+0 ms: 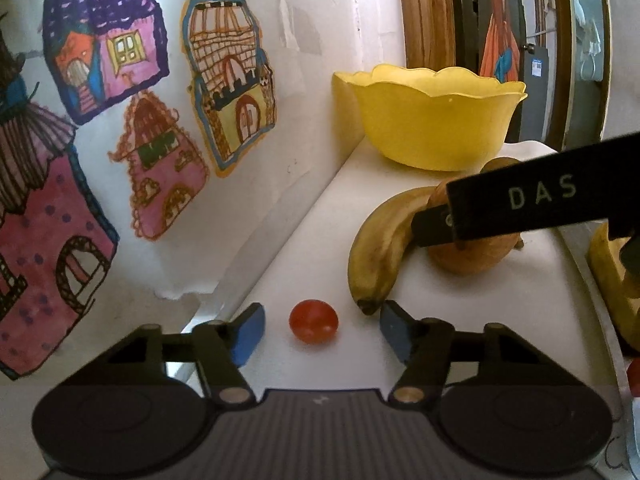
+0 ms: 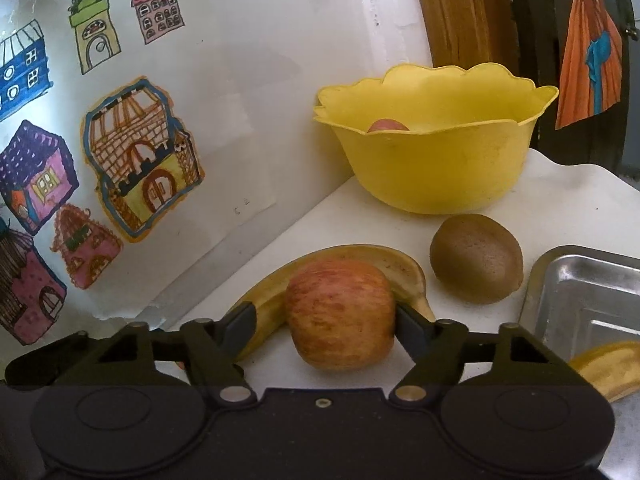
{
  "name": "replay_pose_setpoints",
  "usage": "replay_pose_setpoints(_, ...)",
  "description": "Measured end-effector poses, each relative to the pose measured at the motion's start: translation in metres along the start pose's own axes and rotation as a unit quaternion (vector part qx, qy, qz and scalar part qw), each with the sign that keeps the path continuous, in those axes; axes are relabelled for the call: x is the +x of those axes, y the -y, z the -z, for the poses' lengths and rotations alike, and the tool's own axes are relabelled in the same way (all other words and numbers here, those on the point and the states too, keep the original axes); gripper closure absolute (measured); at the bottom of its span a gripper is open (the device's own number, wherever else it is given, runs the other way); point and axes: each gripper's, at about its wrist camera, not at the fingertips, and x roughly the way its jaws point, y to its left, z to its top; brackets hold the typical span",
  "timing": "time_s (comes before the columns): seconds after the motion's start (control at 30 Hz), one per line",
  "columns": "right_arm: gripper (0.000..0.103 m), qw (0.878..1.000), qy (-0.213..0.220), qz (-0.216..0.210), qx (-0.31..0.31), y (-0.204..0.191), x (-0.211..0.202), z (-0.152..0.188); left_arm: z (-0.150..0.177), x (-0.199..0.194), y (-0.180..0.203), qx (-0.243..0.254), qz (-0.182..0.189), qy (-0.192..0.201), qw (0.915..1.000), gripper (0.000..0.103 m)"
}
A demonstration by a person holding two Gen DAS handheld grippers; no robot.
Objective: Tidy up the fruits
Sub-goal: 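Lower the right tool onto the red apple resting on the banana and close it, then grasp the second cherry tomato with the left tool while the right tool lifts the apple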
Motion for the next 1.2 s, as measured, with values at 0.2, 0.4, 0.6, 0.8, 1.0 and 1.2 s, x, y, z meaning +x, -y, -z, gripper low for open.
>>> replay_pose_setpoints(0.2, 0.026, 1.000, 0.007, 0.003, 0.005, 0.000, 0.000, 0.003, 0.001, 0.001, -0.009, -0.023, 0.024, -0.008, 0.9994, 0.039)
replay_pose_setpoints(0.4, 0.030, 1.000, 0.011, 0.006, 0.015, 0.003, 0.003, 0.003, 0.004, -0.003, -0.008, -0.028, 0.034, -0.005, 0.9990, 0.050)
replay_pose_setpoints(0.6, 0.042, 1.000, 0.015, 0.020, 0.009, 0.004, 0.002, 0.004, 0.004, -0.003, -0.007, -0.031, 0.038, -0.004, 0.9988, 0.058)
replay_pose_setpoints(0.8, 0.043, 1.000, 0.010, 0.023, 0.003, 0.004, 0.007, 0.006, 0.006, -0.006, -0.005, -0.030, 0.045, 0.001, 0.9986, 0.068)
replay_pose_setpoints(1.0, 0.044, 1.000, 0.014, 0.025, 0.001, 0.003, 0.006, 0.009, 0.006, -0.009, -0.005, -0.040, 0.041, -0.002, 0.9983, 0.074)
replay_pose_setpoints(1.2, 0.046, 1.000, 0.014, 0.014, 0.002, -0.001, -0.004, 0.015, 0.009, -0.016, -0.006, -0.052, 0.041, -0.006, 0.9978, 0.078)
